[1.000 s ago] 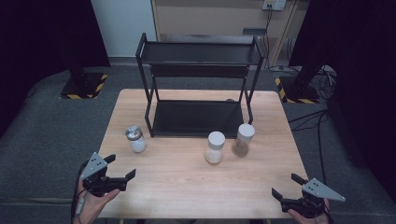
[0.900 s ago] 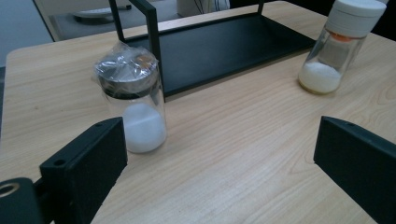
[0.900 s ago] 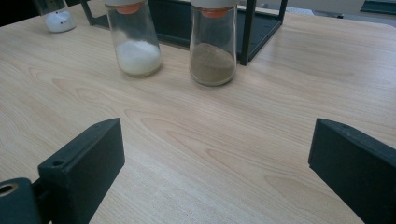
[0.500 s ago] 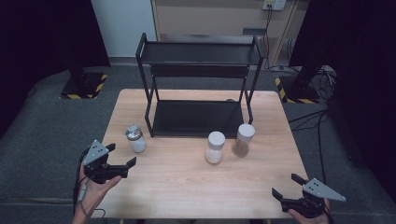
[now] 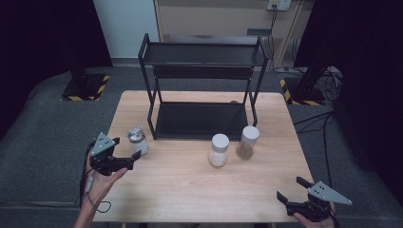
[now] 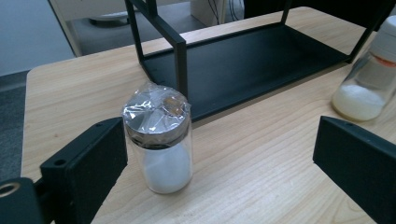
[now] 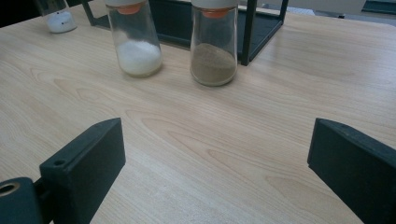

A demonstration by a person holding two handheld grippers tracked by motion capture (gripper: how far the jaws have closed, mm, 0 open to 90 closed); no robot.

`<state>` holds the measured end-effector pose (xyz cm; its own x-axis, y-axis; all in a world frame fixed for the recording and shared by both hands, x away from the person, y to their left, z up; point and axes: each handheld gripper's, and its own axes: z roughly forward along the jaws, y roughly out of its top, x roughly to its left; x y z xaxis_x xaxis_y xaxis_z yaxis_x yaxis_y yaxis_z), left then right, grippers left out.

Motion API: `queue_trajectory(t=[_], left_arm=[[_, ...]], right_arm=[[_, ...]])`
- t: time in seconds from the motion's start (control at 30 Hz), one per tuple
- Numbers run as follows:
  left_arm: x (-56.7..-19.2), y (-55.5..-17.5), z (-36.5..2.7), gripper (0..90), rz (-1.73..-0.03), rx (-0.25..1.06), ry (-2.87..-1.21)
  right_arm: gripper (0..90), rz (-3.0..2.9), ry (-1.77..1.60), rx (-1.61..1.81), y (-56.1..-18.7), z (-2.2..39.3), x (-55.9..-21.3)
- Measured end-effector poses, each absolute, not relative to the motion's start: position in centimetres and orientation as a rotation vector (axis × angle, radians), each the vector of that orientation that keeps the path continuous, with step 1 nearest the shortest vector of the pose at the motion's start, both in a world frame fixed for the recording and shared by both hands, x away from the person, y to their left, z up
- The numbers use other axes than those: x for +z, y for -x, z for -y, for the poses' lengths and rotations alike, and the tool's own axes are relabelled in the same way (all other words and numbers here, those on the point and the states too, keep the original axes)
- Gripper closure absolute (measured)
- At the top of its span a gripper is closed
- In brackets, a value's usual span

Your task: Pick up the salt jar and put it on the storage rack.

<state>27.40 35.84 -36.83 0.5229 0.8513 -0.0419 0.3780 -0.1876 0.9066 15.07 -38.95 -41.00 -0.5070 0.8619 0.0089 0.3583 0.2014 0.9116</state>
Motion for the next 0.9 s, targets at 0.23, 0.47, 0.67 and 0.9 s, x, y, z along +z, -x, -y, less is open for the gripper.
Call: queue_trajectory(t=[0.23, 0.47, 0.67, 0.9], left_arm=[[-36.9, -28.8, -35.7, 2.2, -1.052, 0.611, -1.778], [-37.1, -30.0, -35.6, 2.3, -1.074, 0.608, -1.785], [-37.7, -31.2, -35.4, 2.6, -1.104, 0.61, -1.783], [-38.4, -32.8, -35.2, 3.5, -1.134, 0.617, -1.793]], right_arm=[[4.3, -1.966, -1.132, 1.277, -15.1, 39.0, -41.0], [4.4, -1.967, -1.132, 1.276, -15.1, 38.9, -41.0], [4.4, -1.966, -1.133, 1.277, -15.1, 39.0, -41.0], [4.5, -1.968, -1.132, 1.277, -15.2, 39.0, -41.0]])
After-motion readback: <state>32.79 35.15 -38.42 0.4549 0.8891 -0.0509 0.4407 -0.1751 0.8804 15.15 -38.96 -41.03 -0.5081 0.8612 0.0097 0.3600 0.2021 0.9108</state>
